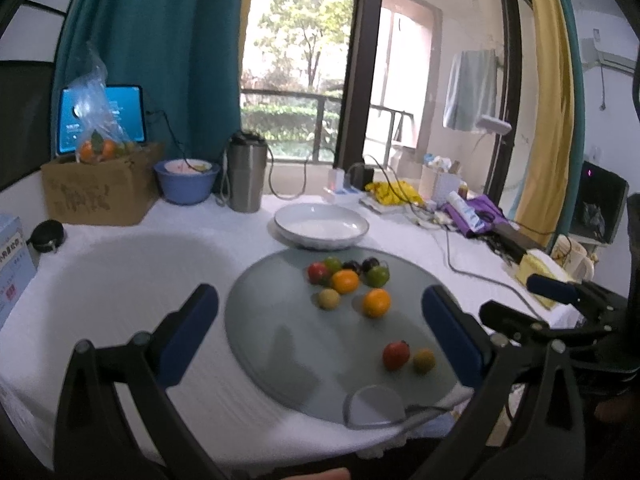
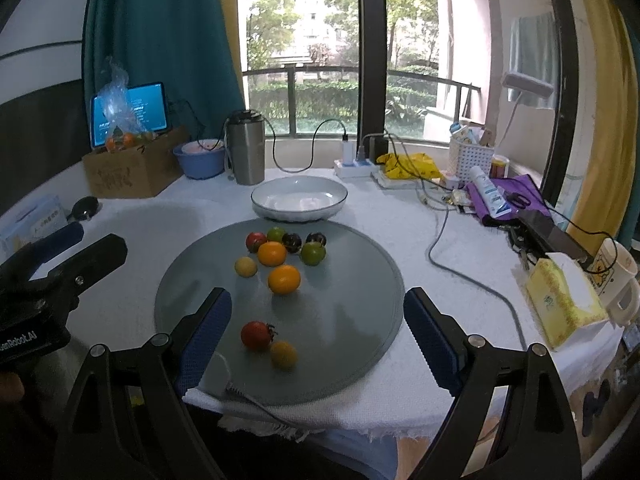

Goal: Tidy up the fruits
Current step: 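Grasp the red tomato with the left tool while the right tool grasps a yellow plum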

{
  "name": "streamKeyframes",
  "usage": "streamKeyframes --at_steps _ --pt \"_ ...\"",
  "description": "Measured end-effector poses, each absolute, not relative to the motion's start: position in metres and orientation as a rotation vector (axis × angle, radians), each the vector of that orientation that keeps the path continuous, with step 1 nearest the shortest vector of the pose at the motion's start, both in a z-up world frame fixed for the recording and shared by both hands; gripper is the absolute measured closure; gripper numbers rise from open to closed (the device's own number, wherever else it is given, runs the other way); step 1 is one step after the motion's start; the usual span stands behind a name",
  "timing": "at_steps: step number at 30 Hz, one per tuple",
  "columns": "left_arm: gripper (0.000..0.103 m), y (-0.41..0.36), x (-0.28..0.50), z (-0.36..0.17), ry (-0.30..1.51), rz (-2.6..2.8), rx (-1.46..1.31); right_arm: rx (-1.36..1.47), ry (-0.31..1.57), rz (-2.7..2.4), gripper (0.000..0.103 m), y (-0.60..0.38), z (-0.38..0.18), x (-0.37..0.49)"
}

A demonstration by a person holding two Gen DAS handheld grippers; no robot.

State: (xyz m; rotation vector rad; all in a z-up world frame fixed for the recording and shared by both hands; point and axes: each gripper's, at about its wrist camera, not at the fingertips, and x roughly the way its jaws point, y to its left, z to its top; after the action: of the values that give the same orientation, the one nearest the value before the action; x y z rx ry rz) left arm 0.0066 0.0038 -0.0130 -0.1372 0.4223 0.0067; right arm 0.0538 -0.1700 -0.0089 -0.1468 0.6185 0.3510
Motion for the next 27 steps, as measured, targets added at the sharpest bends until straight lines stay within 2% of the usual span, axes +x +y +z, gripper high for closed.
streamKeyframes --at_steps 6,8,16,20,22,24,25,27 --pt "0.0 -0.004 0.026 -0.035 0.544 -0.01 -0.124 -0.15 0.701 0.375 0.024 -0.169 -0.033 0.065" --pt "0.0 -0.006 0.034 -0.044 0.587 -0.013 -0.126 -0.151 0.741 0.392 0.031 -0.168 -0.044 0.07" --pt "0.001 -0.016 0.051 -0.07 0.696 -0.05 -0.124 -0.132 0.864 0.481 0.038 -0.161 -0.08 0.083" --pt "0.001 -0.021 0.059 -0.075 0.73 -0.067 -0.109 -0.139 0.9 0.513 0.056 -0.157 -0.091 0.088" --pt "0.001 -0.026 0.061 -0.076 0.741 -0.075 -0.094 -0.135 0.913 0.524 0.059 -0.157 -0.095 0.089" --pt "0.002 -0.031 0.064 -0.077 0.753 -0.082 -0.083 -0.135 0.902 0.53 0.068 -0.157 -0.096 0.09" --pt "0.003 -0.034 0.066 -0.078 0.76 -0.089 -0.081 -0.132 0.901 0.532 0.075 -0.159 -0.096 0.091" --pt "0.01 -0.038 0.071 -0.079 0.771 -0.103 -0.078 -0.125 0.902 0.533 0.077 -0.164 -0.095 0.093"
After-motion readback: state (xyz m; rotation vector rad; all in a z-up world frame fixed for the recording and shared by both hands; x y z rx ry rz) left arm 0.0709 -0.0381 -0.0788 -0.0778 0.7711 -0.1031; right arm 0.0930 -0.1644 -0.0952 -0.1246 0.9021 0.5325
